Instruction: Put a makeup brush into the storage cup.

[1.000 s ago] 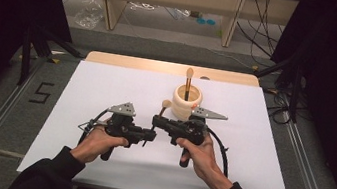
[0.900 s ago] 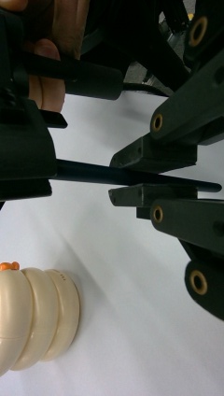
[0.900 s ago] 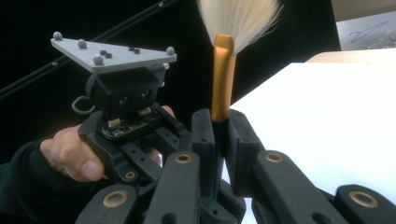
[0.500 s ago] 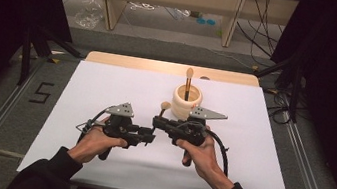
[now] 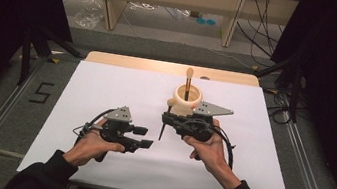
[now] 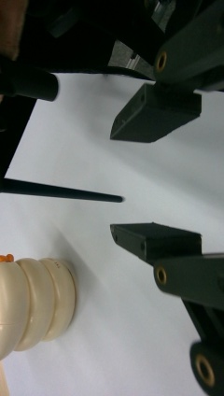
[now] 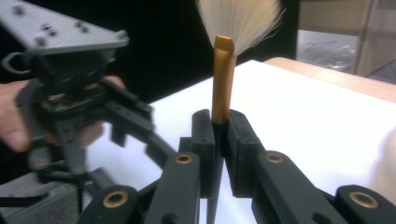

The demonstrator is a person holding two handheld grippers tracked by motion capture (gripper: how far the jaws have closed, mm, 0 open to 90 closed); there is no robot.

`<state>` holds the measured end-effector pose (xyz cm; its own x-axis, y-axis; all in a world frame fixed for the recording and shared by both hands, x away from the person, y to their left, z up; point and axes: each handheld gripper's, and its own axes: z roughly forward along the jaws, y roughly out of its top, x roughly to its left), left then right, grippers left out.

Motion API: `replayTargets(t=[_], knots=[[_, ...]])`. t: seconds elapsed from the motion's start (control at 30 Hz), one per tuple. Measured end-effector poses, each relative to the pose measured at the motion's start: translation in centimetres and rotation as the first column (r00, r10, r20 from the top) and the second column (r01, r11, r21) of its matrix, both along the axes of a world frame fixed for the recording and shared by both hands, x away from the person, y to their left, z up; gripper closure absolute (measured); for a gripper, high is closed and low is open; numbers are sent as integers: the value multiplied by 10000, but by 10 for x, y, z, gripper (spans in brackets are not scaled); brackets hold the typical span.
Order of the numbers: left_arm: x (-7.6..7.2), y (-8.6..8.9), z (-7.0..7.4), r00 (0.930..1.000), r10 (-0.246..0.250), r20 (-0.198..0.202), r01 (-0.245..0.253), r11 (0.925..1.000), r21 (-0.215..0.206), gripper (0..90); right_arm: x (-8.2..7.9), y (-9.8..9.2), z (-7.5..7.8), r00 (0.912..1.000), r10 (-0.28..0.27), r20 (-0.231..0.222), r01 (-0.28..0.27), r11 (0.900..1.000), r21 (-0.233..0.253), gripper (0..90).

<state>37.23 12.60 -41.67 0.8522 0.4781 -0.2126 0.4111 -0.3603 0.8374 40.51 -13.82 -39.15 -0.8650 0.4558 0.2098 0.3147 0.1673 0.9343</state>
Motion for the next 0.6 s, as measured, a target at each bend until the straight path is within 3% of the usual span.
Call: replayTargets(t=[0.33, 0.43, 0.47, 0.6], knots=[[-16, 11, -6, 9967, 492, 652, -540, 9958, 739, 327, 17, -20, 8, 9976, -668, 186, 675, 9968, -431, 833], [-19, 17, -8, 9928, 979, 692, -1025, 9925, 664, 314, 22, -25, 10, 9962, -842, 241, 853, 9950, -510, 832], [-19, 19, -8, 9941, 873, 647, -918, 9933, 705, 304, 24, -27, 11, 9958, -887, 243, 900, 9942, -590, 833], [-23, 27, -11, 9904, 1203, 677, -1253, 9894, 737, 288, 30, -32, 12, 9938, -1096, 193, 1108, 9909, -768, 833]])
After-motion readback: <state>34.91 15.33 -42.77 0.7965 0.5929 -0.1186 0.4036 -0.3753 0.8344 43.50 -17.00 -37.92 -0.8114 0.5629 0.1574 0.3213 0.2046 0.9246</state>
